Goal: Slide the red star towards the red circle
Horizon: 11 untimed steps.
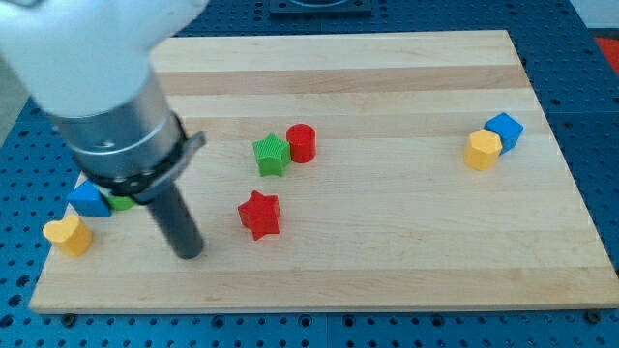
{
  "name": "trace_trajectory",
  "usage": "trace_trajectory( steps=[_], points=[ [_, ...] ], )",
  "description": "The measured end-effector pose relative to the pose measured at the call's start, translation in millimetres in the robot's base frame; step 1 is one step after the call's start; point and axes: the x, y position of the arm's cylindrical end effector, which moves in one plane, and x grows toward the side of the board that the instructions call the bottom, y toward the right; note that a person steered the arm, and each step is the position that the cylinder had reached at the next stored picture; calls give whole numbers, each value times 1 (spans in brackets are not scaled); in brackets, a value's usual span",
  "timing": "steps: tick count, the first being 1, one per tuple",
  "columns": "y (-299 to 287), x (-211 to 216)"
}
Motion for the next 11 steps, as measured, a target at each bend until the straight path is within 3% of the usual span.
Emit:
trace_trajectory(
  steps=[2, 3, 4, 5, 6, 8, 10, 11],
  points=[
    [66, -61],
    [67, -64],
    [19, -32],
    [9, -8],
    [37, -4],
    [78, -44],
    [81, -91],
    [81, -86]
  ],
)
